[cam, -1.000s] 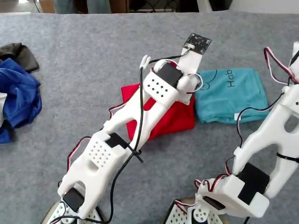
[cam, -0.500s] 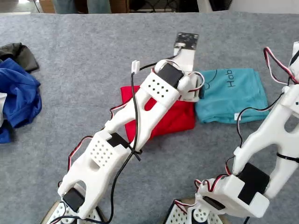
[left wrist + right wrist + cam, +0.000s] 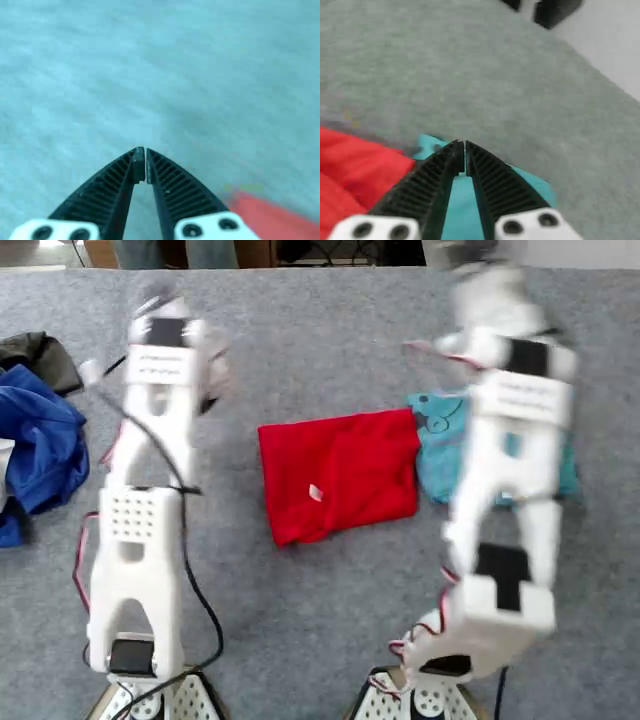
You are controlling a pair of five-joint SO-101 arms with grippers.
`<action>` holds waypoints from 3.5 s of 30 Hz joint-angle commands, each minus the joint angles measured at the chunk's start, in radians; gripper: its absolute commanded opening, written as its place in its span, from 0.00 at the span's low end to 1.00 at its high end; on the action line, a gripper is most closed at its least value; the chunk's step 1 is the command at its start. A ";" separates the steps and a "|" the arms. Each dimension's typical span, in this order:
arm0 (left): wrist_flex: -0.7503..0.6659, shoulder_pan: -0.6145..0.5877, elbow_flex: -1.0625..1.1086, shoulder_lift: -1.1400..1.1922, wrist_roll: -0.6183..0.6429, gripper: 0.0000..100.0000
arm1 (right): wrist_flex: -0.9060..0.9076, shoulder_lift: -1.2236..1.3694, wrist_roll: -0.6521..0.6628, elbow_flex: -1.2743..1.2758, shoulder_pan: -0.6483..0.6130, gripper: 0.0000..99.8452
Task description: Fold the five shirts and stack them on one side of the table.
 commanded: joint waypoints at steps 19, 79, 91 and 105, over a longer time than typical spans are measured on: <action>-0.026 -0.028 -0.263 0.230 -0.327 0.03 | 0.509 0.602 0.012 -0.544 -0.353 0.02; -0.035 -0.027 -0.263 0.229 -0.327 0.03 | 0.704 0.602 0.055 -0.507 -0.276 0.02; -0.035 -0.027 -0.263 0.229 -0.327 0.03 | 0.753 0.414 0.057 -0.320 -0.130 0.02; -0.048 -0.027 -0.263 0.229 -0.327 0.03 | 0.658 -0.096 0.203 0.140 0.009 0.02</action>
